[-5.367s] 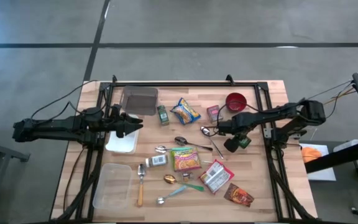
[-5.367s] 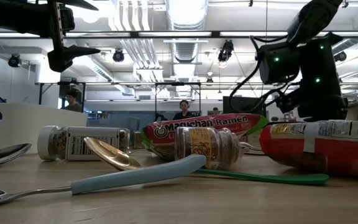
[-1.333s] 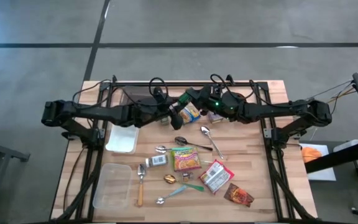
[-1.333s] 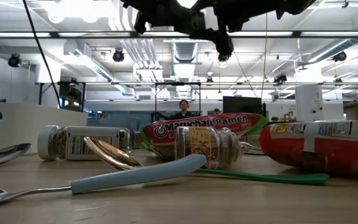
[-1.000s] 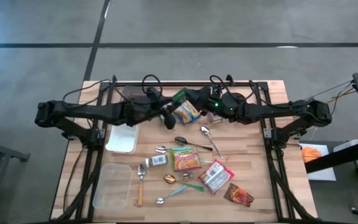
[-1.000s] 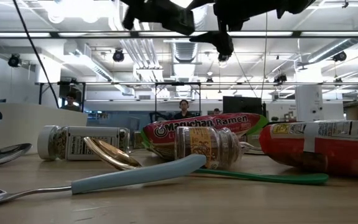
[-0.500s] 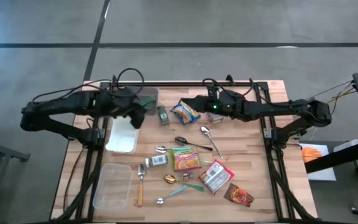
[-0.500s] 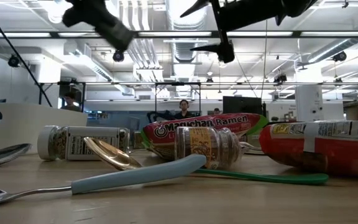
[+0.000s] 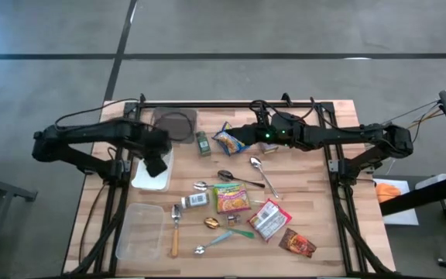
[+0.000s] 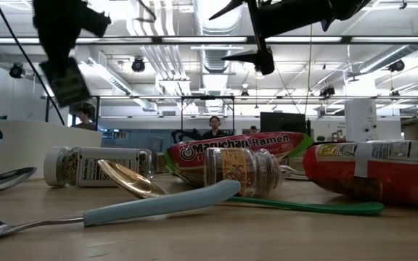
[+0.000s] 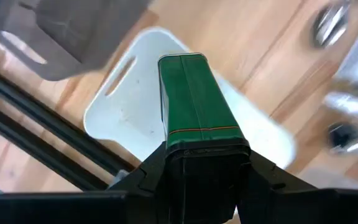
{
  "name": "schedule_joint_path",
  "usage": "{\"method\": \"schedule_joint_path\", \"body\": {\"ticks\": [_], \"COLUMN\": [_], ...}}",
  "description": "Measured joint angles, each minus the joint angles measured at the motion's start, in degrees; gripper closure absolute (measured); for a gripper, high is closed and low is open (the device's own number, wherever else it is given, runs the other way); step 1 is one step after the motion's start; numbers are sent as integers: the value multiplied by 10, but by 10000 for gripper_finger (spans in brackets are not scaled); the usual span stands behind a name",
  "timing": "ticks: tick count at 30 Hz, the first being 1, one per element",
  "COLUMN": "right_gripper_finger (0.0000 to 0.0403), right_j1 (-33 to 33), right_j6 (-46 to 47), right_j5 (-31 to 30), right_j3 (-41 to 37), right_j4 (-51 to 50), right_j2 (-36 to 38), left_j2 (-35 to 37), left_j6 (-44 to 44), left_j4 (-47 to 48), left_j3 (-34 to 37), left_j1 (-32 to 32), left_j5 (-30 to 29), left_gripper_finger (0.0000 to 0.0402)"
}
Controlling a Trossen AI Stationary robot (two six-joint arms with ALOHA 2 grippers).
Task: Pick & Place Food Item
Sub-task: Put the black seasoning can into the white bin
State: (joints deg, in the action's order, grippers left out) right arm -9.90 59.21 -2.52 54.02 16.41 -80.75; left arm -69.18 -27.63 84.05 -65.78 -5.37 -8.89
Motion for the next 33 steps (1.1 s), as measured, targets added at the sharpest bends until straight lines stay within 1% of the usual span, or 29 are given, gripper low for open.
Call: {"method": "schedule_joint_path", "body": {"ticks": [2,4,6,9,11,14,17,22,29,33], "right_gripper_finger": [19,19,19,19,19,19,19,19,19,19], "right_j1": [0,1,4,6,7,9,14,22,28,28], "right_j6": [-5,-9,-10,-12,-11,-9,-9,-7,-9,-9], "right_j5": [22,38,41,41,40,40,41,41,41,38], "right_j3": [0,0,0,0,0,0,0,0,0,0], "right_j4": [0,0,0,1,1,1,1,1,1,1], "right_j2": [0,1,4,8,8,9,9,9,10,10], "left_j2": [5,15,24,26,20,3,-18,-36,-44,-45], "left_j6": [21,34,33,24,33,65,104,113,83,47], "left_j4": [-19,-47,-76,-98,-103,-110,-114,-126,-133,-137], "left_j3": [44,88,129,169,182,190,191,189,190,190], "left_j1": [-11,-33,-63,-126,-173,-234,-270,-293,-305,-308], "left_j5": [22,64,88,92,90,90,89,94,114,124], "left_gripper_finger": [281,281,281,281,281,281,281,281,281,281]}}
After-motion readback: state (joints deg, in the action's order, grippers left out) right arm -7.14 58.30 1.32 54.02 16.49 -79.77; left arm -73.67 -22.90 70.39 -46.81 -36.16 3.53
